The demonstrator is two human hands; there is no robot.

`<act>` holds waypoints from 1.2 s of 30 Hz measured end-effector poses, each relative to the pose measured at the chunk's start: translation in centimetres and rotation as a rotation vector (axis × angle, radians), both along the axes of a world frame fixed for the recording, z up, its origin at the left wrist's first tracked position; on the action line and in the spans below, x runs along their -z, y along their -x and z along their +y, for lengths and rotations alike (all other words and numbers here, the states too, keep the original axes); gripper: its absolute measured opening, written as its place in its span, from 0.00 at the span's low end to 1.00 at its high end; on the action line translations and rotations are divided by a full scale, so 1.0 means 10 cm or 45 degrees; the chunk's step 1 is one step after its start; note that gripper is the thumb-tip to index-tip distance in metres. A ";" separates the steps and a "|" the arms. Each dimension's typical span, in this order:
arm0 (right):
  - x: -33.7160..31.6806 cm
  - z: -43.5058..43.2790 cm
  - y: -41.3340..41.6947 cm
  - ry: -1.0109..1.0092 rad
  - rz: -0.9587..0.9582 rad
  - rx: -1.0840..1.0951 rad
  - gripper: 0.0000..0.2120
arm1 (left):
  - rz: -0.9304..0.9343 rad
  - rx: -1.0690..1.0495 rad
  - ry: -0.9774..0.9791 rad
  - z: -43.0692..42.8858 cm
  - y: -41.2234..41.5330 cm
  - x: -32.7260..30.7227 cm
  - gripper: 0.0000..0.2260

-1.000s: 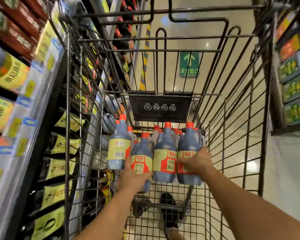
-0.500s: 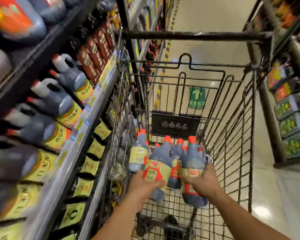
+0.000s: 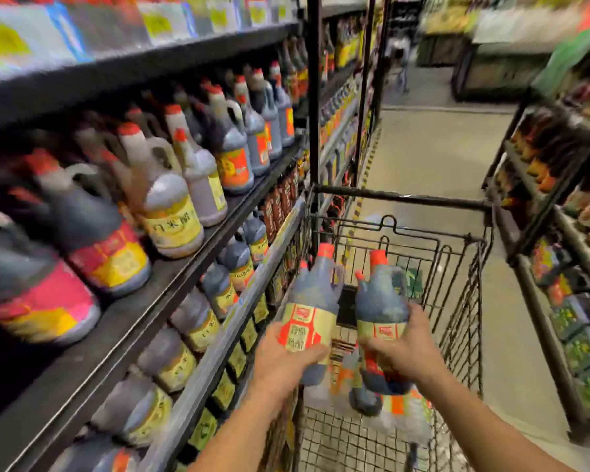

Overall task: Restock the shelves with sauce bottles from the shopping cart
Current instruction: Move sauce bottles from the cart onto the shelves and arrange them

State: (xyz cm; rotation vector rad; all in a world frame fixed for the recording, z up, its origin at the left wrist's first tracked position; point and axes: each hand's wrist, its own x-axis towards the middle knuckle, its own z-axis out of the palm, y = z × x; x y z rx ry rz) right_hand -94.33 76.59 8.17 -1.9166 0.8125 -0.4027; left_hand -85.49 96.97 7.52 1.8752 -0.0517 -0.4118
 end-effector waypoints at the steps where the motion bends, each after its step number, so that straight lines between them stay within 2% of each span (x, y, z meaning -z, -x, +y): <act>1: -0.15 0.07 0.01 0.046 -0.041 -0.023 0.36 | -0.035 -0.013 0.039 0.06 0.02 -0.14 0.25; 3: -0.45 0.23 0.04 0.122 -0.127 -0.053 0.36 | -0.099 -0.035 0.128 0.21 0.09 -0.43 0.26; 7: -1.04 0.60 0.12 0.207 -0.300 -0.152 0.30 | -0.305 -0.078 0.289 0.56 0.30 -1.01 0.30; 12: -1.58 1.12 0.17 0.274 -0.441 -0.312 0.36 | -0.478 -0.150 0.368 1.07 0.52 -1.48 0.28; 15: -1.75 1.43 0.15 0.253 -0.529 -0.421 0.34 | -0.516 -0.222 0.393 1.38 0.60 -1.60 0.28; 20: -1.83 1.99 0.05 0.188 -0.579 -0.598 0.35 | -0.534 -0.385 0.386 1.94 0.72 -1.62 0.32; 28: -1.65 2.89 -0.30 0.102 -0.518 -0.924 0.45 | -0.563 -0.758 0.301 2.77 0.80 -1.49 0.31; 33: -1.59 3.40 -0.48 0.072 -0.526 -1.075 0.45 | -0.507 -1.015 0.271 3.18 0.81 -1.39 0.31; 36: -1.55 3.66 -0.59 0.048 -0.552 -1.128 0.46 | -0.484 -1.131 0.198 3.40 0.80 -1.31 0.39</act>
